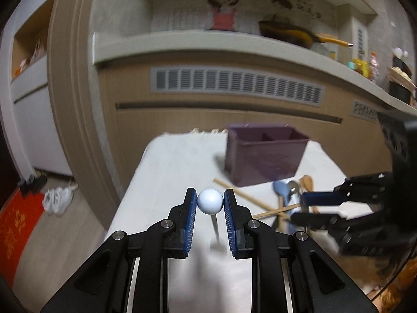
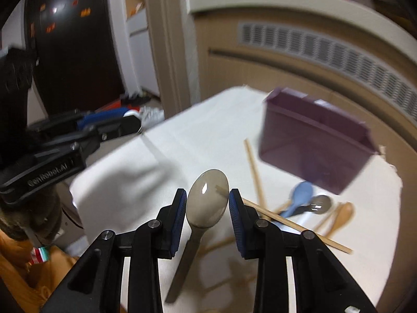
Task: Organize utensils
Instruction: 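Lift both spoons and carry them over the purple caddy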
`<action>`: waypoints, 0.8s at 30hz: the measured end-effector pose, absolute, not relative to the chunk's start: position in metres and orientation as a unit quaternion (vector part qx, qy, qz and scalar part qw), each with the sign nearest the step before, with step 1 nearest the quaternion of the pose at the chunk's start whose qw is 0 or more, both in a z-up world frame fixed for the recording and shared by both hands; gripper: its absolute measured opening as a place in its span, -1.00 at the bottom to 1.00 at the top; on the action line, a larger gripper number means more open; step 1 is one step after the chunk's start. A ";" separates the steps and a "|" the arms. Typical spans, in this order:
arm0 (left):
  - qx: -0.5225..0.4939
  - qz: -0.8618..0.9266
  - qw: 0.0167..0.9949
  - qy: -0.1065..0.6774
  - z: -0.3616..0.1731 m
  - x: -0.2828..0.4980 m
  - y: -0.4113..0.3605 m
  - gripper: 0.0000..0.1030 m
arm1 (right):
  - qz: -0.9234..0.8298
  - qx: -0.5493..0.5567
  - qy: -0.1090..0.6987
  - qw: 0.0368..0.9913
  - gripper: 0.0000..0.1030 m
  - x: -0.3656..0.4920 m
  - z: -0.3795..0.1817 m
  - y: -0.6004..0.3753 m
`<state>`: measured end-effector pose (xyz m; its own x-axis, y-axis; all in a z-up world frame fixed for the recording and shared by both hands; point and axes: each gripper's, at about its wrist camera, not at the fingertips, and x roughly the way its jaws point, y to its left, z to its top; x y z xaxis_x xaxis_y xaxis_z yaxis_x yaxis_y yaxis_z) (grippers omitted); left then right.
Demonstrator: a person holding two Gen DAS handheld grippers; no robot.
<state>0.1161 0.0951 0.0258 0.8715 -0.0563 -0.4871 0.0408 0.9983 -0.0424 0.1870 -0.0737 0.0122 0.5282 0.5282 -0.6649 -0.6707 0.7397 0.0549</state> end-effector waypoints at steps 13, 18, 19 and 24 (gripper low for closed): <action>-0.017 -0.073 0.965 0.250 0.048 0.094 0.055 -0.57 | 0.292 -0.084 0.346 0.888 -0.75 0.172 0.013 -0.135; -0.041 -0.083 0.957 0.276 0.033 0.102 0.057 -0.57 | 0.255 -0.061 0.373 0.890 0.04 0.201 -0.020 -0.115; -0.041 -0.083 0.957 0.276 0.032 0.101 0.058 -0.57 | 0.256 -0.064 0.381 0.886 0.04 0.209 -0.027 -0.105; -0.046 -0.083 0.957 0.276 0.026 0.095 0.066 -0.57 | 0.269 -0.114 0.396 0.871 0.00 0.229 -0.054 -0.054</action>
